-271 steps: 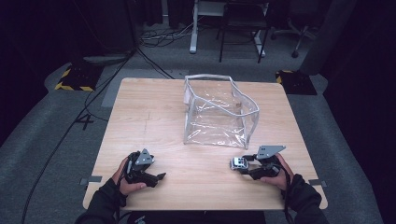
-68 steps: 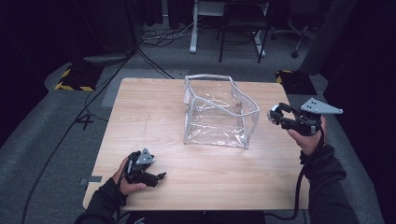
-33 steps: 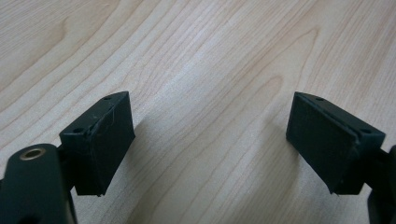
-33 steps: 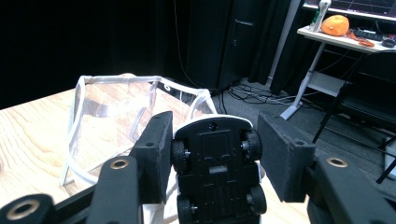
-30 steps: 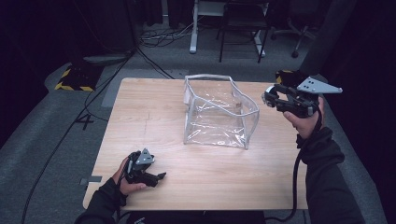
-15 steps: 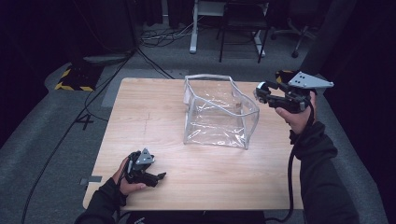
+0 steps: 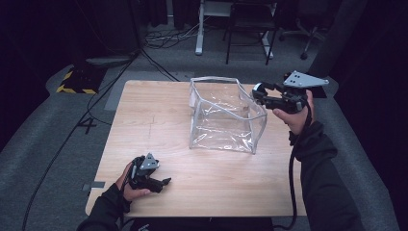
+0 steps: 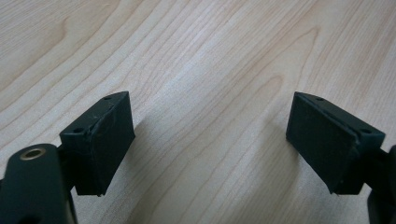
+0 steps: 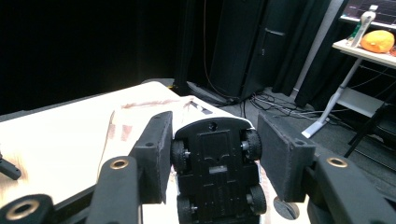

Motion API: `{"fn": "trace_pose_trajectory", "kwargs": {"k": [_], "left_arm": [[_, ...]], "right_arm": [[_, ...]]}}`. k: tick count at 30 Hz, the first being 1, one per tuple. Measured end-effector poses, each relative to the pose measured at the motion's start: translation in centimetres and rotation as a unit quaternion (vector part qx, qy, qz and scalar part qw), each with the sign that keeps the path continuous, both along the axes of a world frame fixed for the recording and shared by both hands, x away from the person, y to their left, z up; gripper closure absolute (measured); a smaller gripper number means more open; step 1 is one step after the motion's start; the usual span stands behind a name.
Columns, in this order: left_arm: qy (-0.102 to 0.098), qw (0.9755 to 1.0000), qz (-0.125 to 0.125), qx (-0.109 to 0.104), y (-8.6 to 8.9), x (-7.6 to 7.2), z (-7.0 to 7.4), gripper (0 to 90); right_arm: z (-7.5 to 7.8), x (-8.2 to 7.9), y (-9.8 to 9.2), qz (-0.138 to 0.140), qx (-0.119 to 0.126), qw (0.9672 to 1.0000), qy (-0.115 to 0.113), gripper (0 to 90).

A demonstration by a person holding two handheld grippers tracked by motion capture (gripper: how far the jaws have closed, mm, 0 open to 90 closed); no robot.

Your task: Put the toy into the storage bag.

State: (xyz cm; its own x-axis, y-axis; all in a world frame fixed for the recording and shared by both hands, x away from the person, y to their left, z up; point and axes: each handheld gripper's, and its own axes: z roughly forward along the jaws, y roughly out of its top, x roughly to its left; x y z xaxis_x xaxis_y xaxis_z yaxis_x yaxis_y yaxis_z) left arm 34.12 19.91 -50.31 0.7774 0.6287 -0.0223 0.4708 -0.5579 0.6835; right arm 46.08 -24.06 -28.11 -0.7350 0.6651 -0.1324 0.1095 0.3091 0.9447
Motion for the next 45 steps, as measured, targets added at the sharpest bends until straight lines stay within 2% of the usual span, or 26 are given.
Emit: {"fn": "trace_pose_trajectory", "kwargs": {"k": [4, 8, 15, 26, 36, 45], "left_arm": [[0.000, 1.0000, 0.000, 0.001, 0.0, 0.0, 0.0, 15.5], [0.000, 1.0000, 0.000, 0.002, 0.0, 0.0, 0.0, 15.6], [0.001, 1.0000, -0.001, 0.003, 0.0, 0.0, 0.0, 15.6], [-0.001, 1.0000, 0.000, 0.002, 0.0, 0.0, 0.0, 15.5], [-0.001, 1.0000, 0.001, 0.002, 0.0, 0.0, 0.0, 15.6], [0.000, 1.0000, 0.000, 0.003, 0.0, 0.0, 0.1, 15.6]], "right_arm": [[-0.1, 0.4, 0.8, 0.004, -0.003, 1.0000, 0.006, 48.0], [-0.2, 0.7, 1.7, 0.009, -0.026, 0.9996, 0.003, 48.0], [-0.1, 1.3, 2.6, 0.016, -0.027, 0.9995, 0.008, 47.9], [-0.3, 2.9, 4.5, 0.023, -0.052, 0.9981, 0.025, 47.9], [-1.1, 4.1, 6.2, 0.032, -0.087, 0.9945, 0.049, 47.8], [-1.9, 4.7, 6.6, 0.034, -0.111, 0.9907, 0.071, 47.8]]}}
